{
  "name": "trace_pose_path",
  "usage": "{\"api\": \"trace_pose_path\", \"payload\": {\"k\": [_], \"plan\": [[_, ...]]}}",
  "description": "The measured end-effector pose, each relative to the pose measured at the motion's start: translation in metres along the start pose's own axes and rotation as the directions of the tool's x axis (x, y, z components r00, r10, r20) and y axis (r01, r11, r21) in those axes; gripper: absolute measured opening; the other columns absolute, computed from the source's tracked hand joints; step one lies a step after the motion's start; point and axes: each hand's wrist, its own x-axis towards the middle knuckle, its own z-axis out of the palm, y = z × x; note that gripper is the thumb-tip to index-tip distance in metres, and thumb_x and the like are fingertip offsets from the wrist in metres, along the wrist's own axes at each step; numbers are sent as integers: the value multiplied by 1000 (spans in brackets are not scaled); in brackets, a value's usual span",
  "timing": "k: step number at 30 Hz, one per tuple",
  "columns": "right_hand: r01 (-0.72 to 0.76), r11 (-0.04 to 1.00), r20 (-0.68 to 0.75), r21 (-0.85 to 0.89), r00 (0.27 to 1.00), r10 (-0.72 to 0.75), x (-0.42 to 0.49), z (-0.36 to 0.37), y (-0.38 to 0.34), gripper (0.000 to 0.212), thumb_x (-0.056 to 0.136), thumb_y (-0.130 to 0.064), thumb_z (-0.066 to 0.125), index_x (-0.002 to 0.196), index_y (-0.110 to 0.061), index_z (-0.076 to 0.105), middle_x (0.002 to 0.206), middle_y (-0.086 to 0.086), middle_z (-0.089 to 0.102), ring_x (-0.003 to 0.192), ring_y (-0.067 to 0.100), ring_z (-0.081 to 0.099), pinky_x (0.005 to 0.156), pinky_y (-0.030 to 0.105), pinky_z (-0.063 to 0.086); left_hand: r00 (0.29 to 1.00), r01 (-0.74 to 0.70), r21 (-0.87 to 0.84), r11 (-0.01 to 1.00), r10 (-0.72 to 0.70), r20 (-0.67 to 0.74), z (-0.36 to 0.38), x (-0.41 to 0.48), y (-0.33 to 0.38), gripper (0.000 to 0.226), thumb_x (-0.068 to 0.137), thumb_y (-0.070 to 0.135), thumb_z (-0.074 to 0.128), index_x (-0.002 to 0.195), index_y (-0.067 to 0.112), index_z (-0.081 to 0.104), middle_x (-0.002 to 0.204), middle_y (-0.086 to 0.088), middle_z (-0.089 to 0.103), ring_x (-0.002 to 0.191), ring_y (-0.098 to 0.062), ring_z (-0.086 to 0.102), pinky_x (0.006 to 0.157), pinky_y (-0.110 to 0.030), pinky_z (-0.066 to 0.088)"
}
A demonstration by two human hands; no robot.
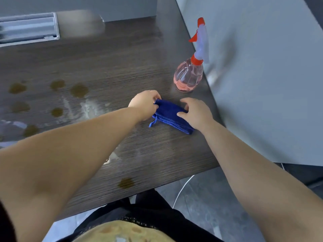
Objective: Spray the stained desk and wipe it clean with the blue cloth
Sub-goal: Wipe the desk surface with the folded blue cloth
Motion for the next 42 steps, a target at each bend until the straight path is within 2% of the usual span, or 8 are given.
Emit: {"api": "trace_pose_path", "payload": {"k": [5,8,12,17,25,31,37,42], "plan": [[172,969,-142,176,979,-148,-20,-18,-13,20,74,-13,67,94,-15,64,67,-12,48,62,8,46,63,25,35,986,-121,-123,985,105,-127,-14,-11,0,33,81,-1,51,107,16,62,99,0,62,92,-18,56,88,-27,44],[310,948,-276,69,919,-280,-37,0,-20,21,68,-8,68,87,-9,59,87,-1,51,72,18,51,60,30,39,979,-184,7,983,184,-89,-27,-22,-17,37,87,9,56,123,19,55,122,1,57,116,-18,50,99,-29,37],[363,911,-173,-194,902,-396,-49,48,-20,37,60,-17,78,92,-8,62,114,10,58,96,35,55,71,42,52,997,-30,146,989,40,-65,-37,-47,-61,37,91,21,54,128,24,54,133,-4,49,128,-25,39,107,-37,32],[407,877,-42,-257,901,-431,-42,72,-16,68,85,-35,65,143,-12,36,152,12,30,138,39,26,110,52,24,988,127,208,970,-105,-111,-42,-79,-99,39,92,25,50,131,24,50,139,-6,44,132,-29,32,109,-40,30],[424,845,-15,-326,892,-453,-73,97,-17,53,95,-34,35,145,-16,33,152,12,29,138,39,28,108,53,27,946,292,199,936,-252,-203,-30,-127,-125,46,91,19,46,137,20,42,144,-1,35,132,-30,26,101,-44,38],[136,953,-152,-271,971,-182,-21,98,-80,57,99,-39,34,150,-22,15,158,5,11,144,34,9,115,50,10,951,308,231,923,-302,-60,-24,-145,-145,57,91,28,46,146,23,29,152,1,23,138,-30,20,108,-42,31],[444,843,-25,-303,881,-473,-54,123,-96,47,98,-33,30,144,-21,35,151,5,32,140,34,24,111,51,23,963,240,293,925,-265,46,-28,-152,-153,63,92,33,46,149,25,21,157,5,11,140,-27,16,109,-39,32],[154,947,-156,-283,966,-204,-26,112,-97,49,101,-30,31,149,-22,23,157,6,16,143,35,13,114,51,14,967,198,351,915,-241,81,-35,-152,-155,63,93,33,45,149,26,18,157,5,8,140,-27,15,106,-36,32]]}}
